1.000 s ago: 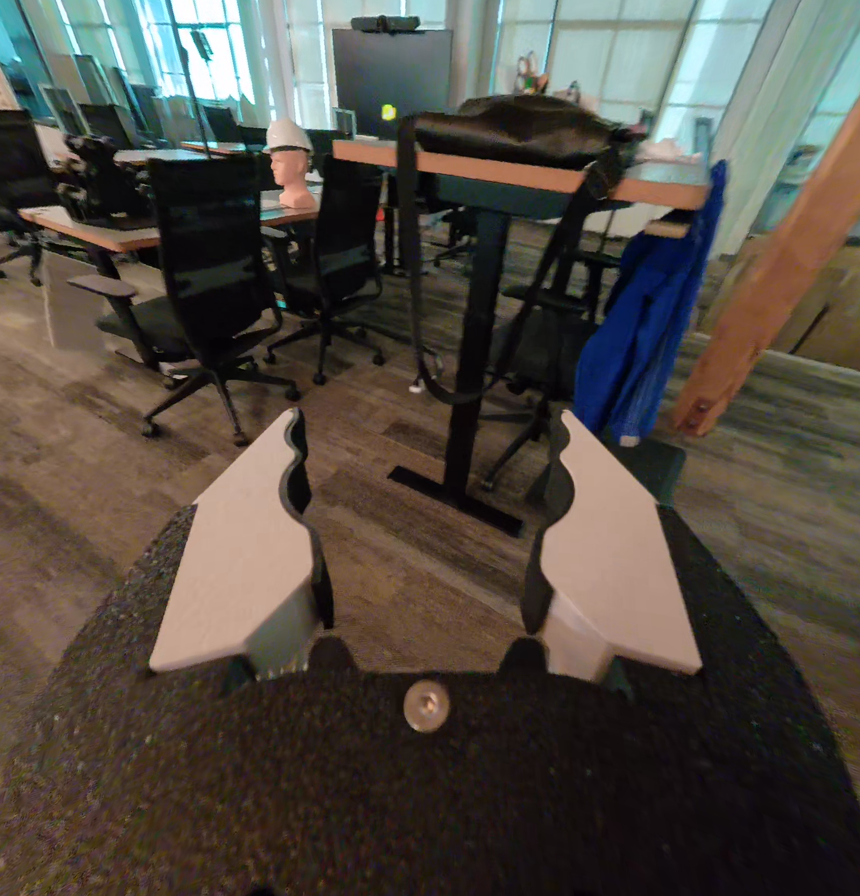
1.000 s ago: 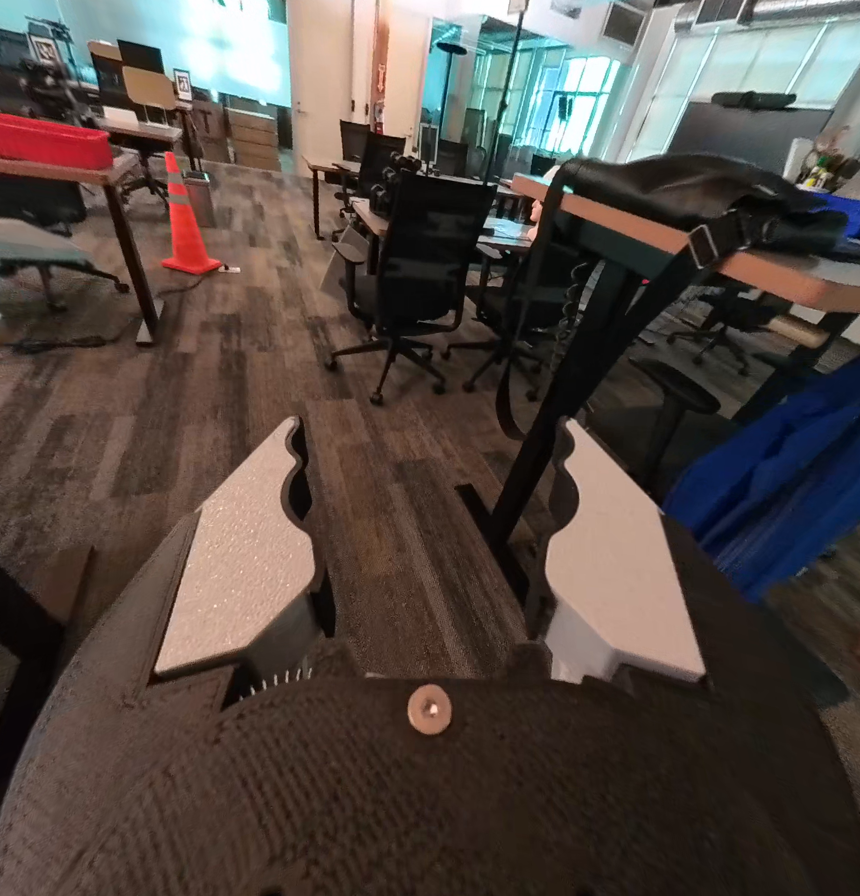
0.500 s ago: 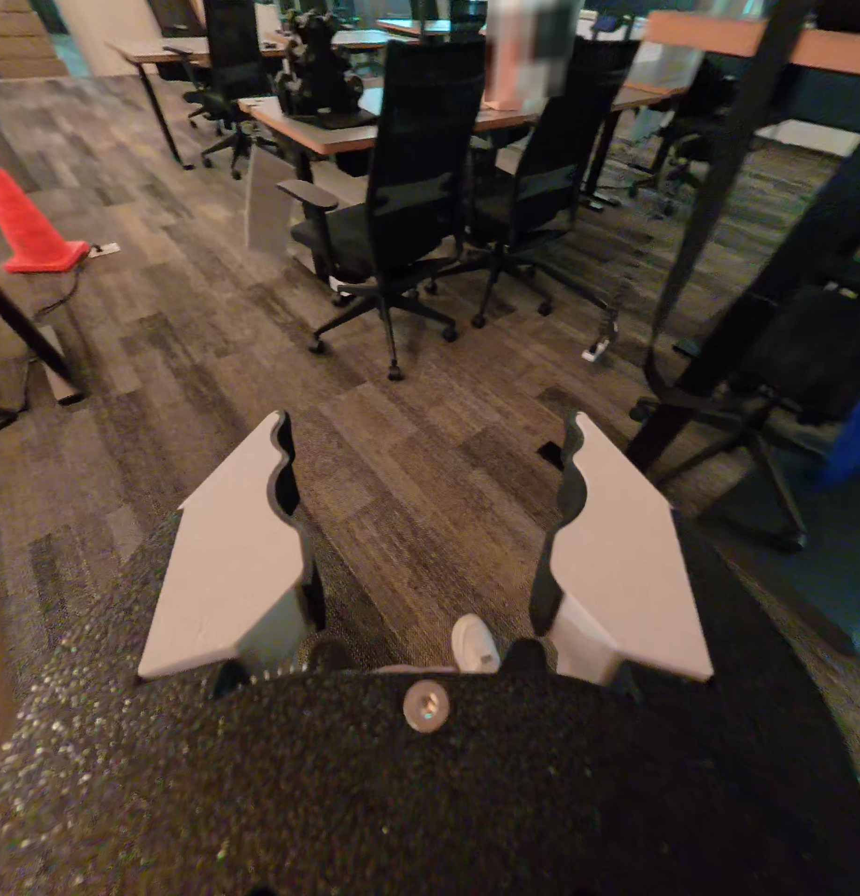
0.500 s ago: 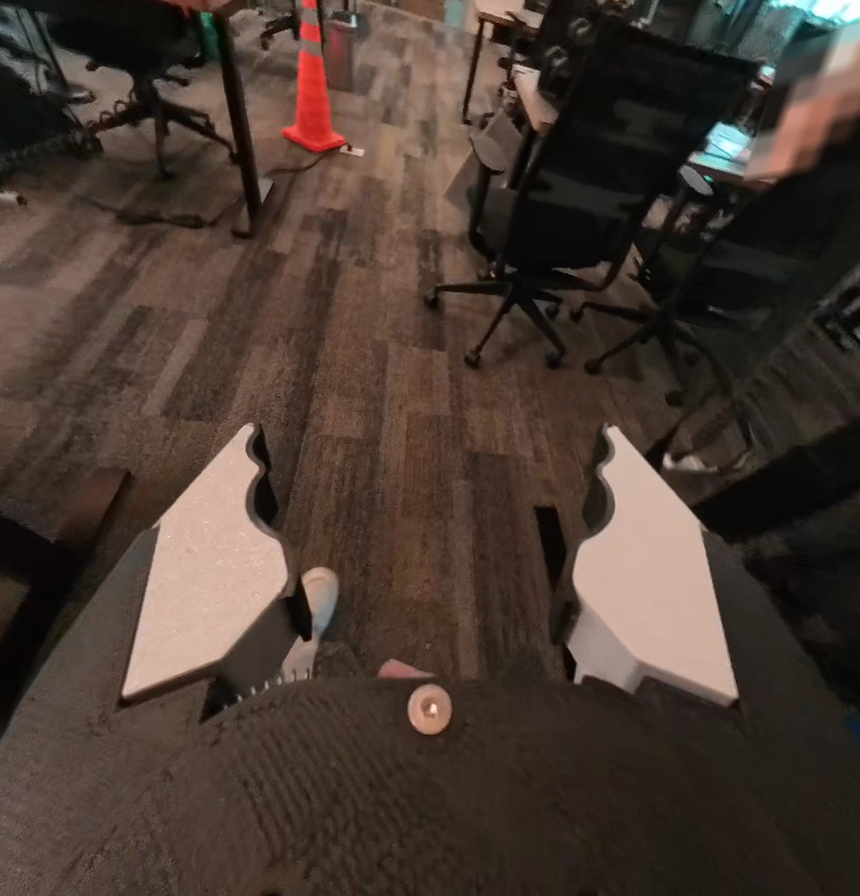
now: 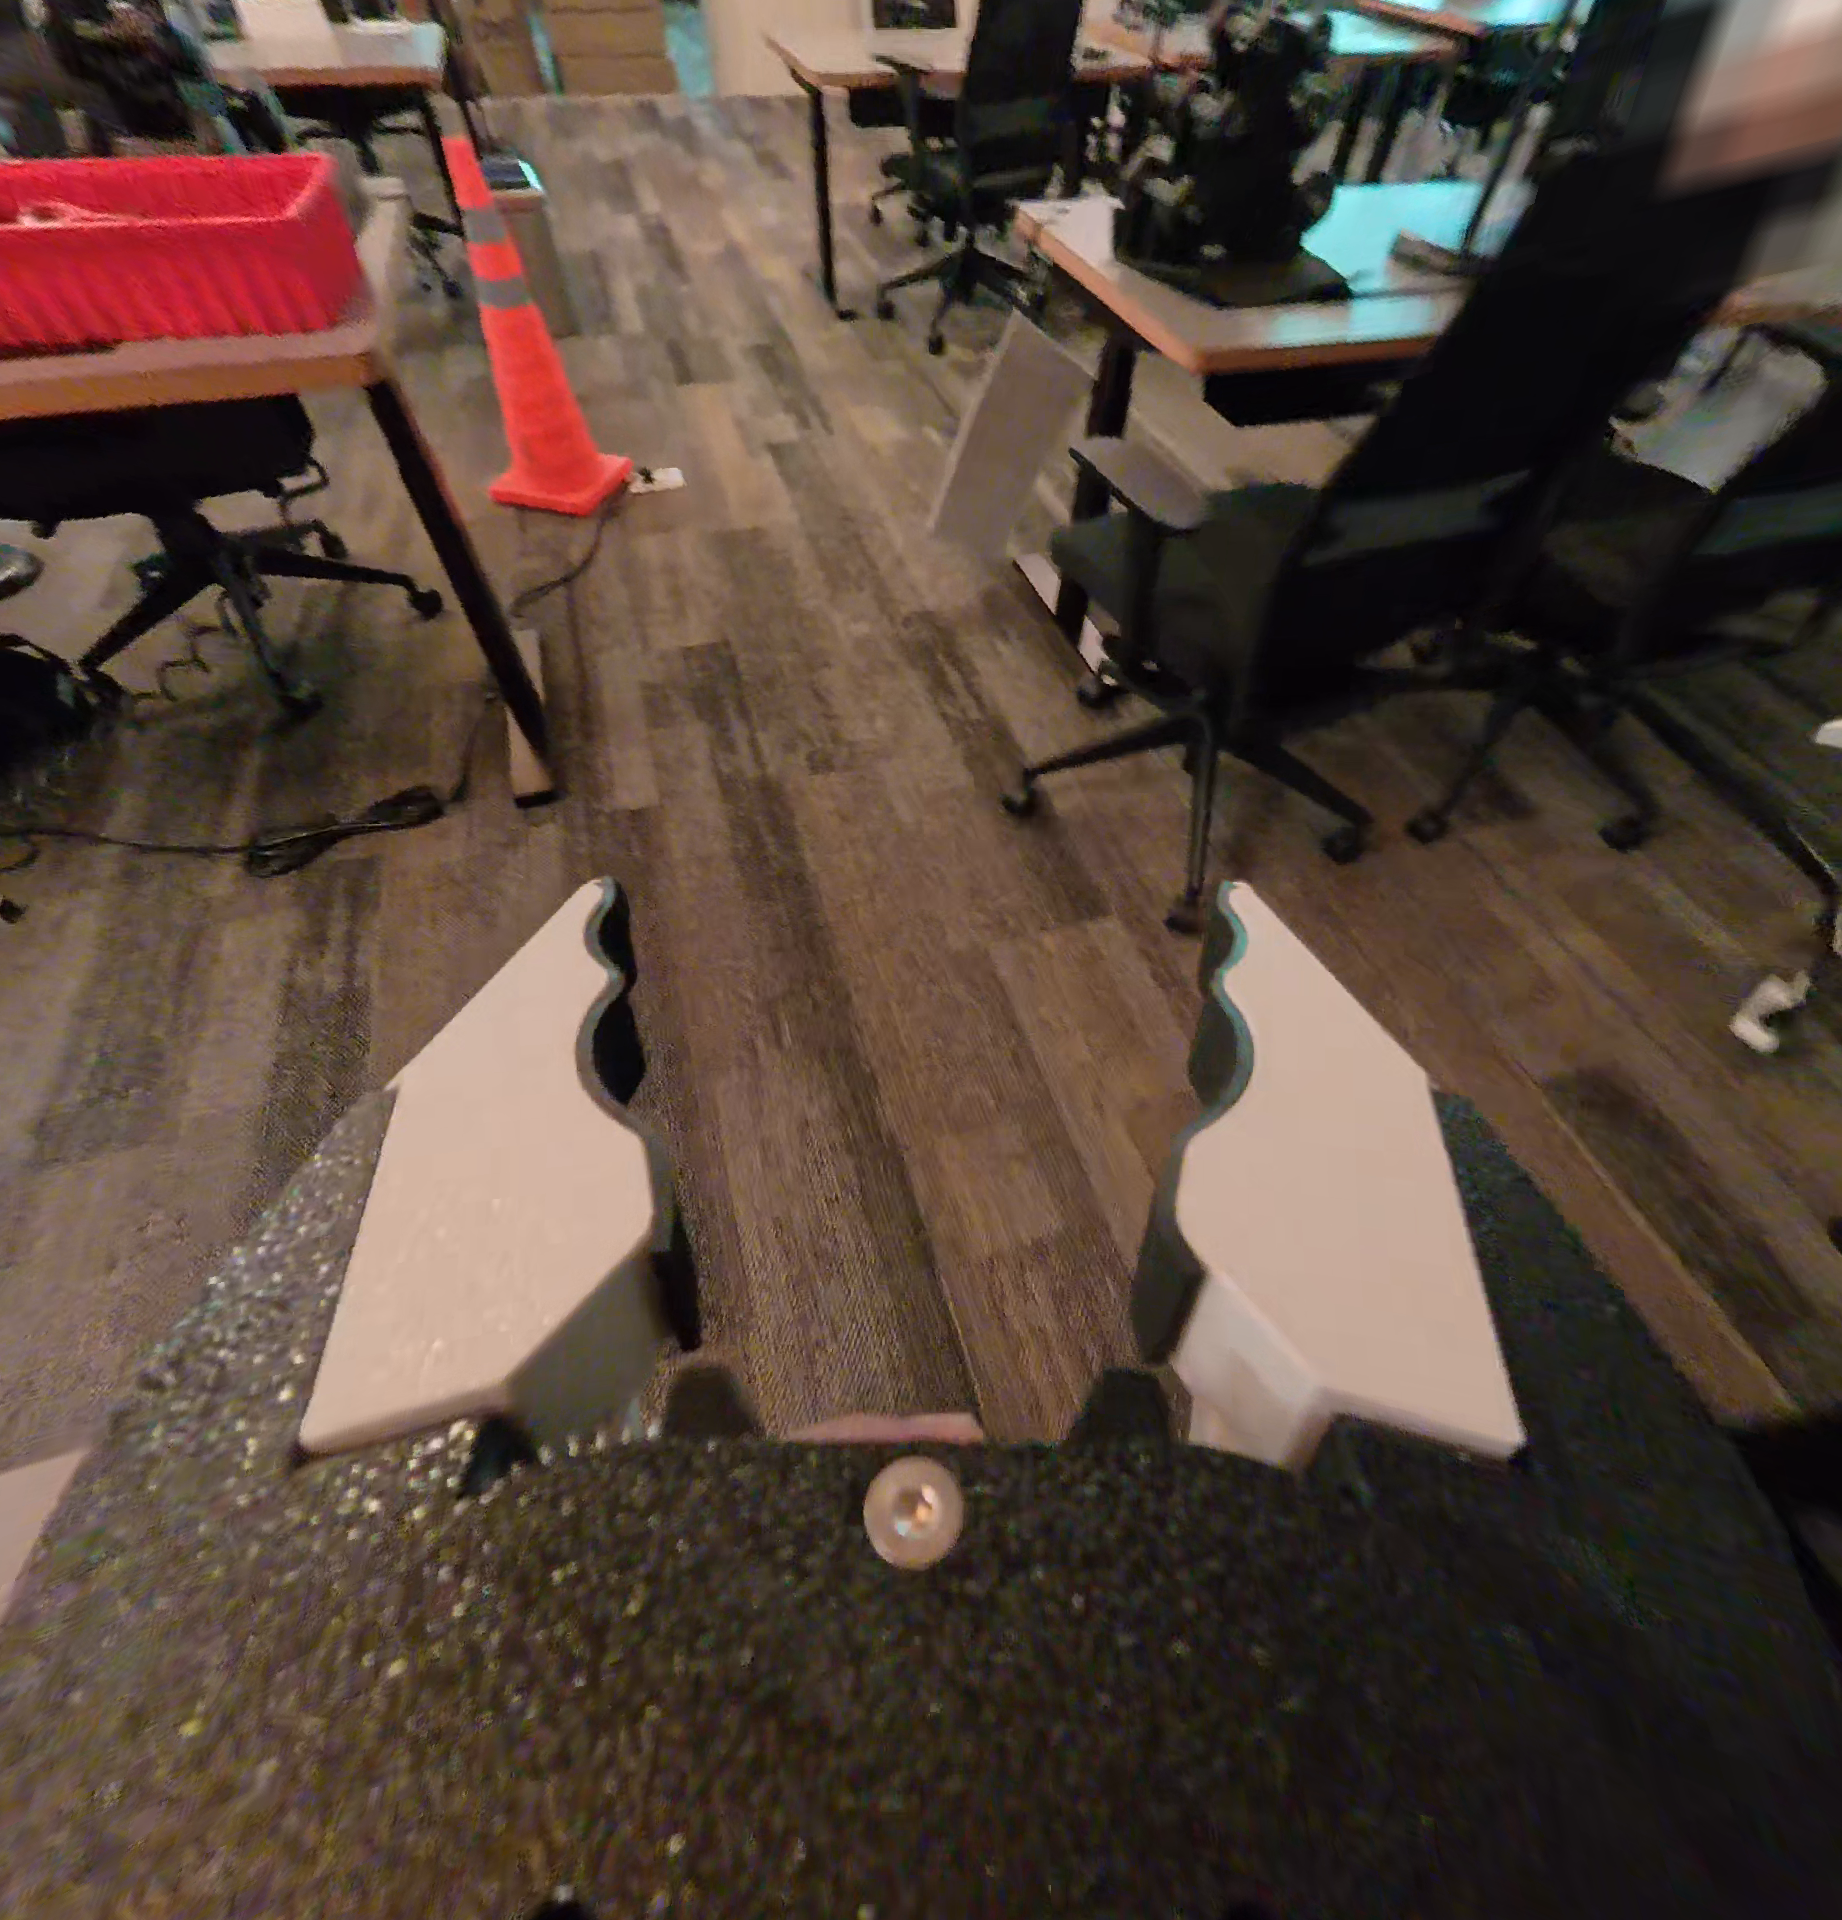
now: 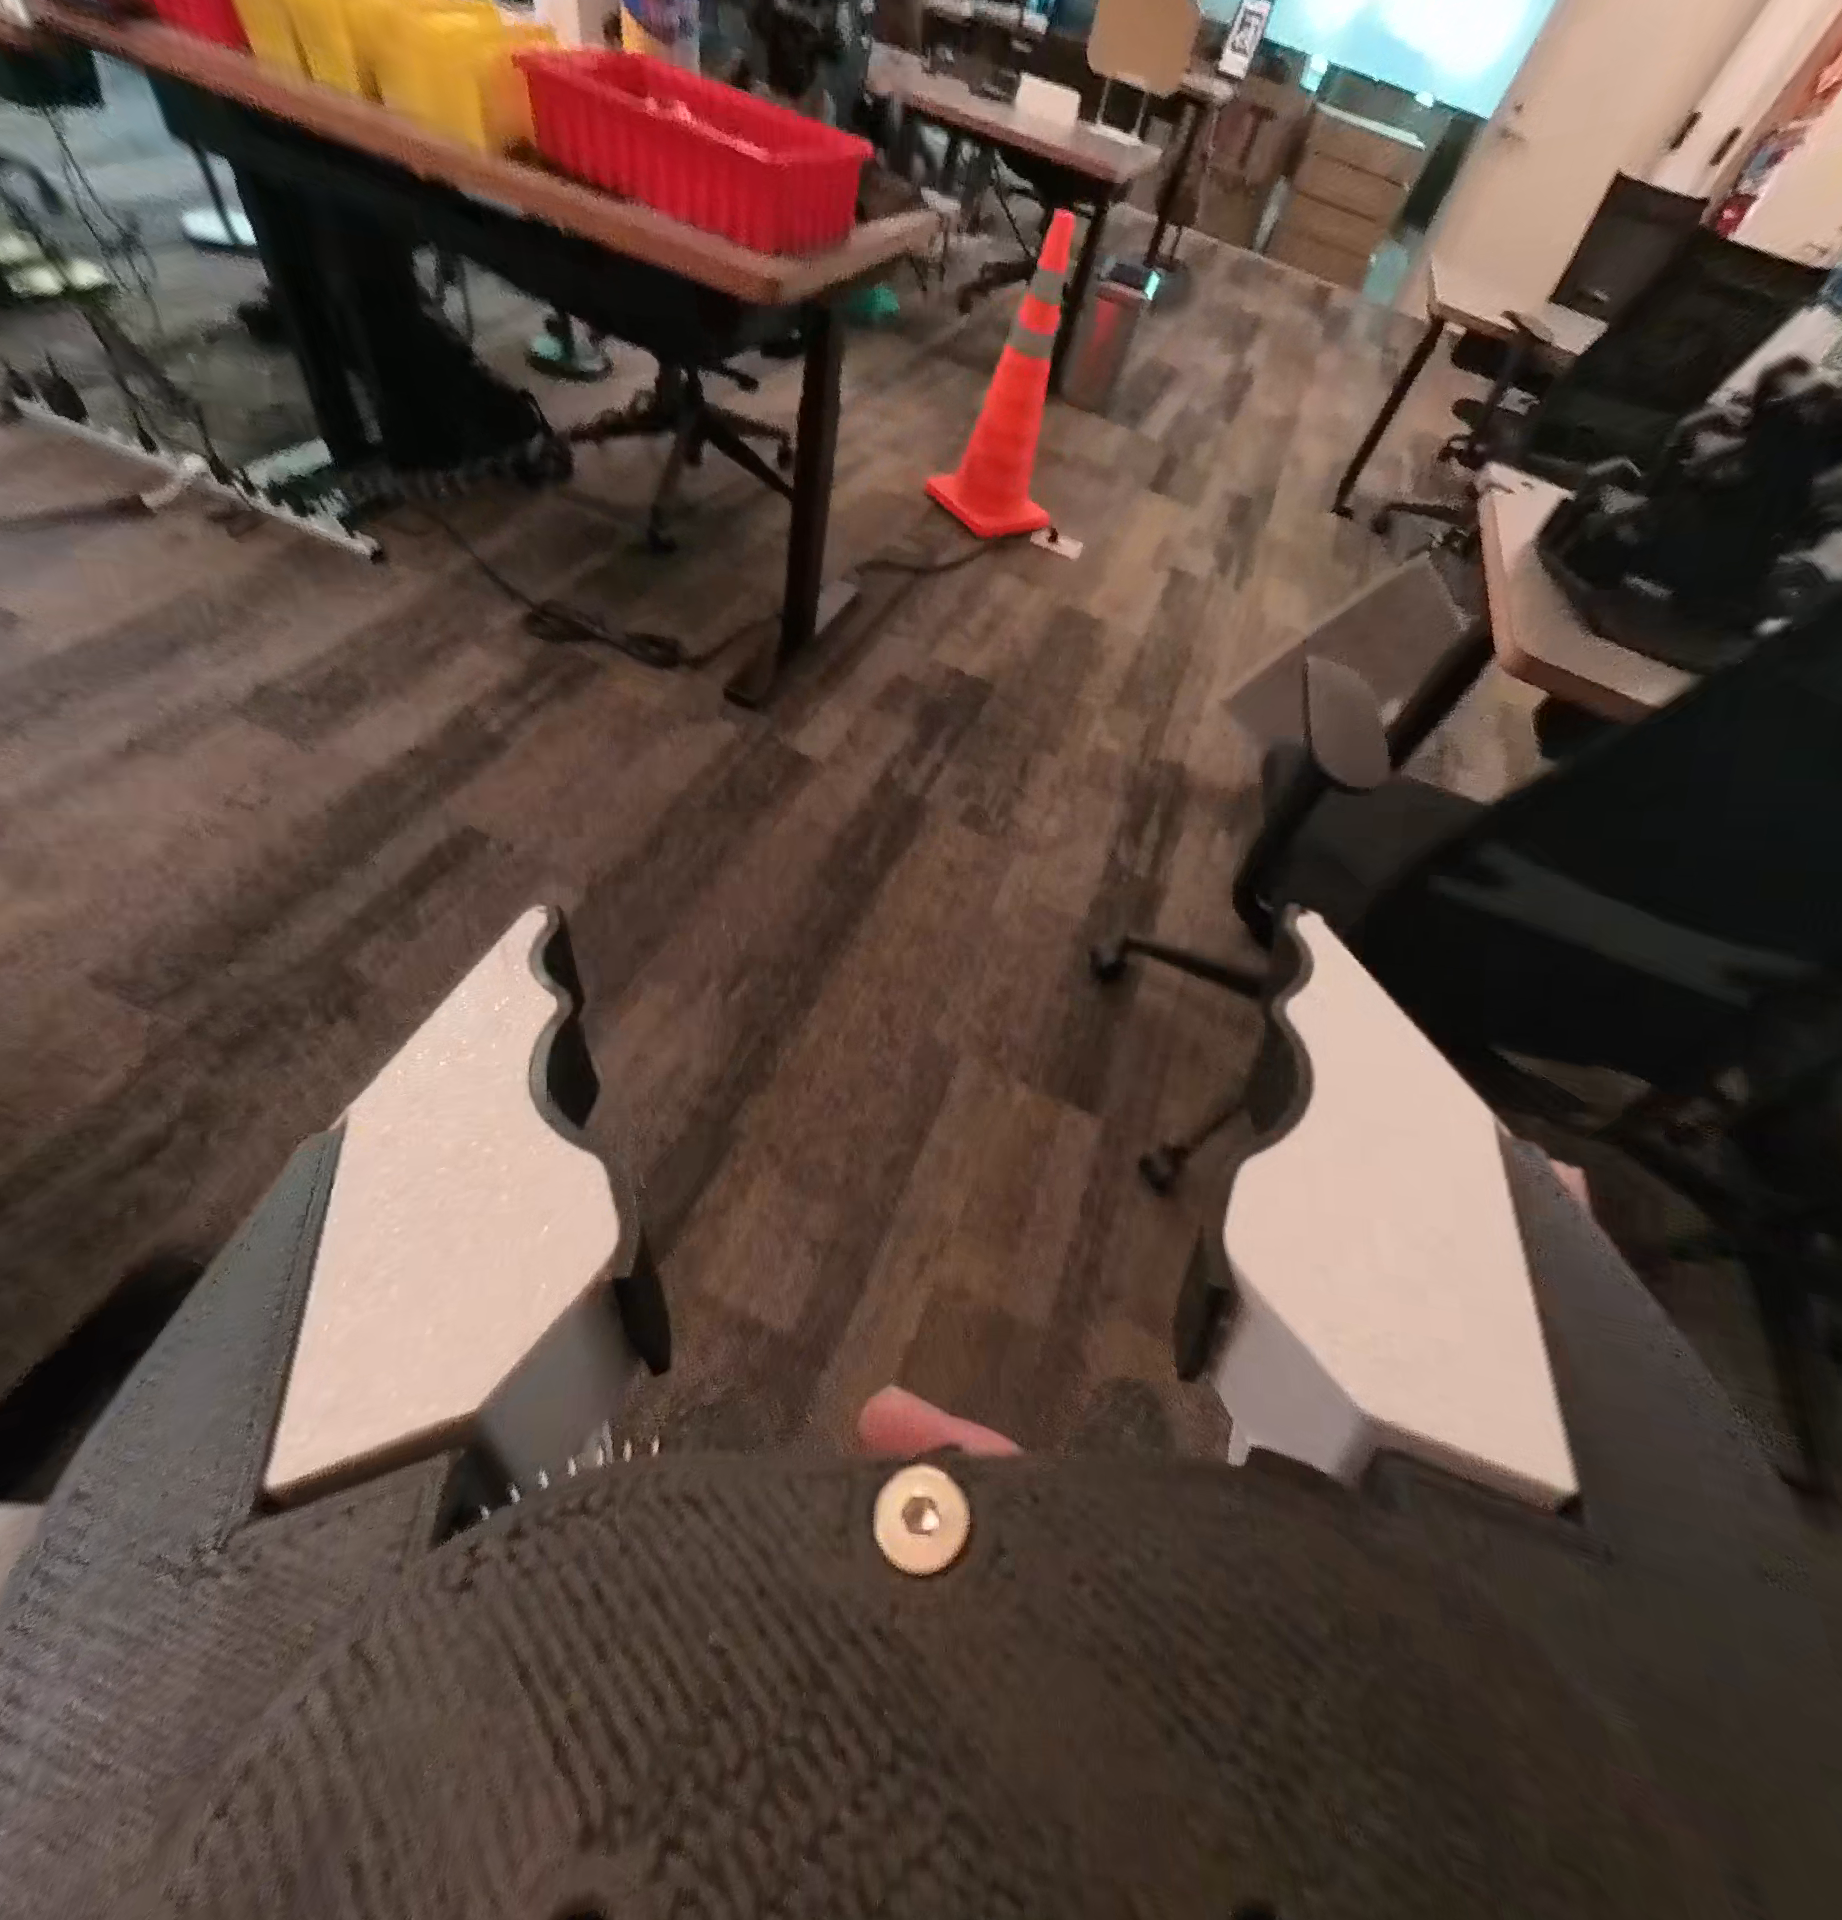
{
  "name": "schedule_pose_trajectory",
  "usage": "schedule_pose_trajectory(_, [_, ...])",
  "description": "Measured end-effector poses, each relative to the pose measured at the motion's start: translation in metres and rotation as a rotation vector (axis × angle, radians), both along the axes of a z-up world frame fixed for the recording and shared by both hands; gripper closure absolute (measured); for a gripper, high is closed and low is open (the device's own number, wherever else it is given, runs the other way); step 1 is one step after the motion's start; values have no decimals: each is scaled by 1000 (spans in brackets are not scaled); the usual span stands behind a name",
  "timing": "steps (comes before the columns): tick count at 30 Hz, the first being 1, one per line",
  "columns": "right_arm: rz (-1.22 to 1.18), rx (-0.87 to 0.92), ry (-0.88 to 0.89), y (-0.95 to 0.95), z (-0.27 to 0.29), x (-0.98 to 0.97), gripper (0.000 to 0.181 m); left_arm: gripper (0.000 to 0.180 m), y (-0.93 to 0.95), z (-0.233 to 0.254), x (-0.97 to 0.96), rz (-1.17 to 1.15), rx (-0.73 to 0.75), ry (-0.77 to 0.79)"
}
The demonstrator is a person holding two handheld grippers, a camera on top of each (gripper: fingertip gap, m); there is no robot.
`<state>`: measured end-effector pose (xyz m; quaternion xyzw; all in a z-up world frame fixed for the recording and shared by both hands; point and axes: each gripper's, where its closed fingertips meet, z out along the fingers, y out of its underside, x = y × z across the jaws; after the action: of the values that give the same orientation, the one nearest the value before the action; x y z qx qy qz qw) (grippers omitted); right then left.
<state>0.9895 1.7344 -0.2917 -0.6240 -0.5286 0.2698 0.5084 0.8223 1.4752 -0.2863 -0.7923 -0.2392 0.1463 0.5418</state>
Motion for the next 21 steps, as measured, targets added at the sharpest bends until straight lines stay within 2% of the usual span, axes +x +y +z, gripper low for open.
schedule_pose_trajectory(3, [42,-57,50,30,6,-62,55,73,30,-2,-53,59,28,-12])
schedule_pose_trajectory(11, [-92,25,-11,189,2,-175,55,72,169,-15,-223,18,72,26])
schedule_pose_trajectory(21, [-308,49,19,368,20,-303,63,74,404,25,-414,-157,95,23])
